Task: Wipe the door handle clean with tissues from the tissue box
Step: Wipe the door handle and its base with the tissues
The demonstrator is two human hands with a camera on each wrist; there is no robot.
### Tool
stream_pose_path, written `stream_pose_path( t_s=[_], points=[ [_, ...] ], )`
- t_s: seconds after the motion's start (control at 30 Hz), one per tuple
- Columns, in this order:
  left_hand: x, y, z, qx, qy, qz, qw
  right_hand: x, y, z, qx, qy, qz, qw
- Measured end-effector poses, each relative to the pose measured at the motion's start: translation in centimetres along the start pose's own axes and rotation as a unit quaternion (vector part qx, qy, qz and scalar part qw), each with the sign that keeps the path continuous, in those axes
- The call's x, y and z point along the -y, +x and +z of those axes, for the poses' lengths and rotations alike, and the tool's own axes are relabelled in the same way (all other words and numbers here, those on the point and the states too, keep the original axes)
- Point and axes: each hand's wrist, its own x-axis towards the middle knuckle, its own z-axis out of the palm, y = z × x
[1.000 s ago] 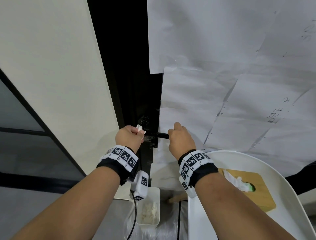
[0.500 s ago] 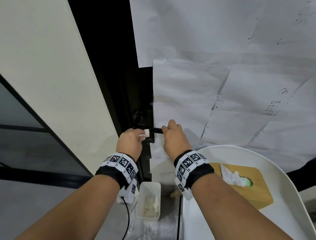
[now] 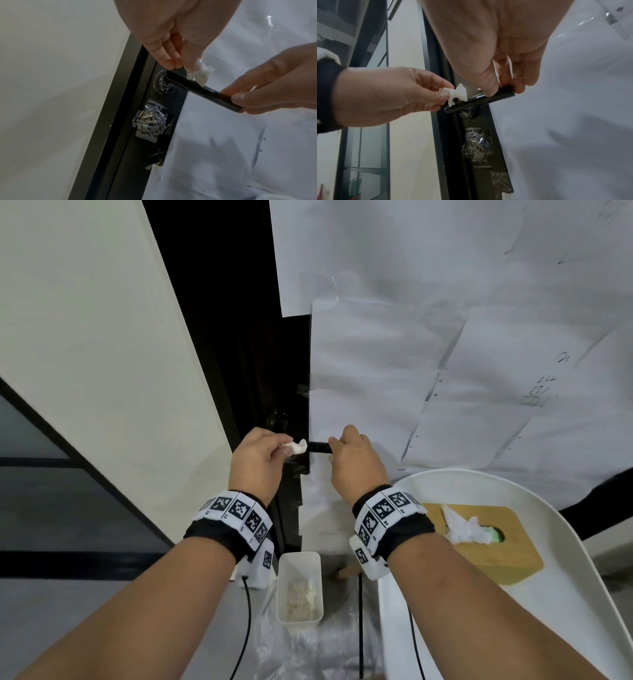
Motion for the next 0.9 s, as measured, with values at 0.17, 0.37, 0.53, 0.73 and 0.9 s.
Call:
stream_pose_path(
  t_s=[0.17, 0.37, 0.53, 0.73, 0.9],
  points=[
    [1.2, 0.4, 0.1, 0.033, -0.024, 0.012, 0.999, 0.9, 0.0, 0.2, -0.043, -0.047, 0.011, 0.998],
    [2.5, 0.1, 0.5, 0.058, -0.040, 0.030, 0.997, 2.4, 0.3, -0.1, -0.027, 0.010, 0.035, 0.999],
    [2.9, -0.4, 0.4, 0.047, -0.054, 0.023, 0.997, 3.4, 0.4, 0.6, -0.048, 0.036, 0.033, 0.998],
    [3.7, -1.2, 0.7, 0.032, -0.073, 0.005, 0.997, 3.6, -0.1, 1.9, -0.087, 0.035, 0.012, 0.995],
    [4.5, -2.9, 1.7, 0.035, -0.077, -0.002, 0.996, 3.8, -2.2, 3.5, -0.149, 0.022, -0.006, 0.989]
  ],
)
